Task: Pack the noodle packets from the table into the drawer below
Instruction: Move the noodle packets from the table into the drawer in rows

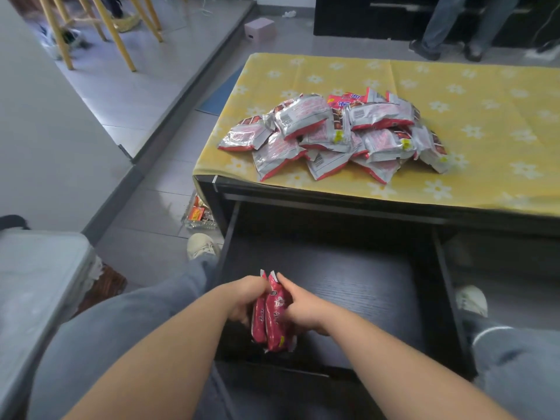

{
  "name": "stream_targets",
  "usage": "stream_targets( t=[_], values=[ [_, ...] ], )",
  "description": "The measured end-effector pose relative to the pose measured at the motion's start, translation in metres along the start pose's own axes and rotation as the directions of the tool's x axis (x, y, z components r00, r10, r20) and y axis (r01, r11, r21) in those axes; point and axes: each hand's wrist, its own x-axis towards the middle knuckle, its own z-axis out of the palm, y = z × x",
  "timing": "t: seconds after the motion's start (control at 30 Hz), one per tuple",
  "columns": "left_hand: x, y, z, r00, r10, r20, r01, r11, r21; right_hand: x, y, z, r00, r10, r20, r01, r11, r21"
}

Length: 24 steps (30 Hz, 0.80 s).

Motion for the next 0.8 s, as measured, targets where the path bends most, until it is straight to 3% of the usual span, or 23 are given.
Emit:
stream_targets(
  t=[0.13,0.23,0.3,0.43,0.57,0.8],
  values=[
    [0.005,0.005,-0.011,0.988,-0.03,-0.152,0.03,1.0,0.0,0.013,-0.004,0.017,0.999,0.002,0.046,-0.001,0.999,-0.032],
    [0.0,0.014,-0.016,0.936,0.044,-0.348,-0.028,0.998,0.051,0.021,-0.015,0.029,0.997,0.006,0.075,-0.001,0.998,-0.058],
    [-0.011,0.017,-0.019,0.902,0.182,-0.392,-0.023,0.926,0.377,0.026,-0.021,0.037,0.998,-0.001,0.058,0.008,0.993,-0.114],
    [-0.015,0.016,-0.027,0.834,0.355,-0.422,0.085,0.673,0.734,0.039,-0.025,0.055,0.999,-0.042,0.025,0.045,0.99,-0.132],
    [-0.016,0.017,-0.03,0.826,0.401,-0.397,0.094,0.596,0.797,0.052,-0.027,0.073,0.997,-0.071,-0.004,0.07,0.99,-0.119],
    [-0.009,0.013,-0.03,0.812,0.421,-0.404,0.083,0.603,0.794,0.056,-0.036,0.089,0.995,-0.097,-0.026,0.093,0.987,-0.134]
  ],
)
